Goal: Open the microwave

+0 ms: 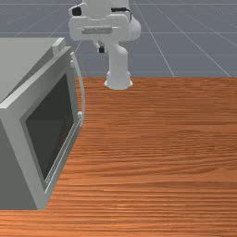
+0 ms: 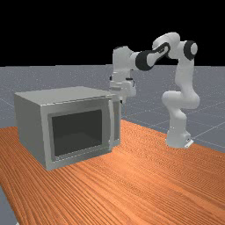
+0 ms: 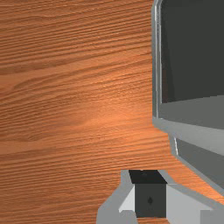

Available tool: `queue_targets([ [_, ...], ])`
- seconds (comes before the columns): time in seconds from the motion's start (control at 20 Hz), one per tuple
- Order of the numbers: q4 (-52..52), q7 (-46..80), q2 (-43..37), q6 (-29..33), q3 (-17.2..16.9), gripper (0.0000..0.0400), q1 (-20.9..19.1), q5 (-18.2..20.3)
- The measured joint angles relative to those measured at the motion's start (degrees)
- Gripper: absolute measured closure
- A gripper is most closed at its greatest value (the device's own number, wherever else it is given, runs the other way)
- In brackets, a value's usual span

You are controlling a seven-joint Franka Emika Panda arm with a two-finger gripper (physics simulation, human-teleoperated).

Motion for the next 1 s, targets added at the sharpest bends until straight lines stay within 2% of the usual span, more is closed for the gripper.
queue_targets([
  [0.2, 12.0, -1.4, -1.9, -3.2, -4.7, 0.04, -3.8, 0.0],
  [0.4, 15.0, -3.4, -1.0, -1.0, -8.6, 0.04, -7.6, -1.5],
  [0.5, 16.7, -4.2, 6.7, 2.4, -10.1, 0.04, -9.1, -1.0],
  [0.6, 17.8, -4.8, 15.1, 4.6, -10.4, 0.04, -9.9, -0.2],
  [0.65, 18.3, -5.0, 16.0, 5.0, -10.4, 0.04, -9.9, 0.0],
  [1.0, 15.4, -4.6, 13.7, 7.0, -9.0, 0.04, -10.1, -0.3],
])
